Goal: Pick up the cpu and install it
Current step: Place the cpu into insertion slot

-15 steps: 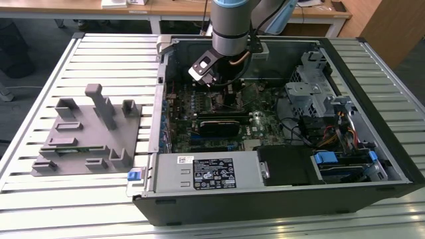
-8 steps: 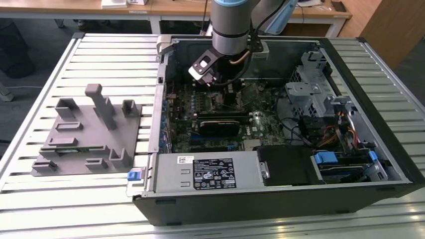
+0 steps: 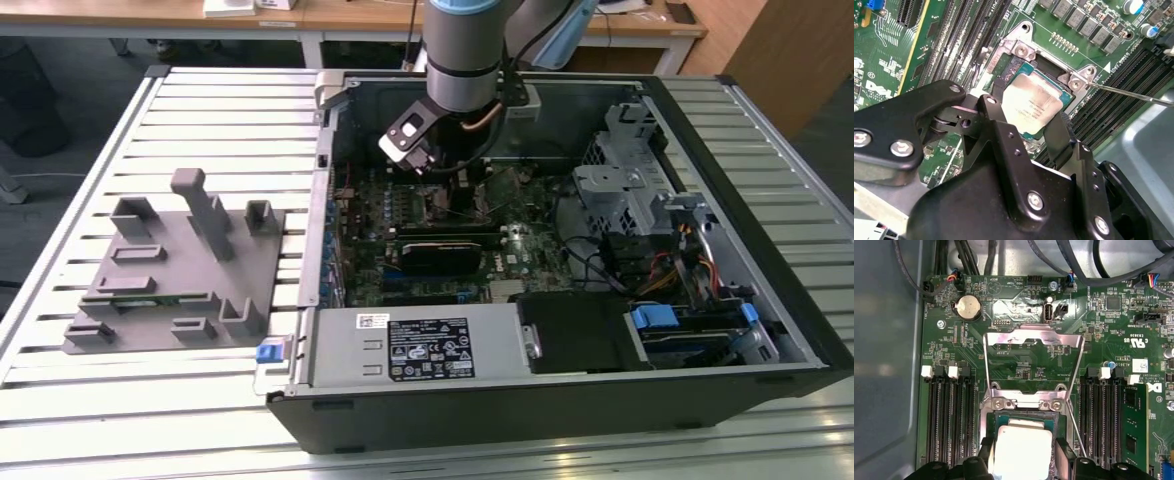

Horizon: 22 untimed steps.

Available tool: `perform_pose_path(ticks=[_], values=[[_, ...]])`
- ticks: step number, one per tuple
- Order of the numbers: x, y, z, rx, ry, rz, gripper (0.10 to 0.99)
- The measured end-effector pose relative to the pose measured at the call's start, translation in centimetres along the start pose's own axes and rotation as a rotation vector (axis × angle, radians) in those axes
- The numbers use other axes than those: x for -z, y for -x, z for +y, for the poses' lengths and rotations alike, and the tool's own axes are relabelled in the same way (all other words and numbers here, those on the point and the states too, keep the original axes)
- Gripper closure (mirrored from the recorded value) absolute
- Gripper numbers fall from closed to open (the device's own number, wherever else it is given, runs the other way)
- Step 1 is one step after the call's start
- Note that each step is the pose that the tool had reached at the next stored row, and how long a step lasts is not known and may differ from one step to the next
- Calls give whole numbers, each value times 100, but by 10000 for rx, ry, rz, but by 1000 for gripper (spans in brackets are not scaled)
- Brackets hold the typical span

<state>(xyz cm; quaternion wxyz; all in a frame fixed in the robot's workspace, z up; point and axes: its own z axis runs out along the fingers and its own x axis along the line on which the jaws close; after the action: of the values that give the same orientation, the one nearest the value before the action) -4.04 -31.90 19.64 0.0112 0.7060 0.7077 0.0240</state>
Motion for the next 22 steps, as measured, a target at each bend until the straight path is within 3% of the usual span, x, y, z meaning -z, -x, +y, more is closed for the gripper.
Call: perform_pose_path(ticks=[5,11,22], values=[[0,2,1,64,-3,1,486],[0,2,3,564,-11,27,486],[1,2,4,429,-12,17,498]])
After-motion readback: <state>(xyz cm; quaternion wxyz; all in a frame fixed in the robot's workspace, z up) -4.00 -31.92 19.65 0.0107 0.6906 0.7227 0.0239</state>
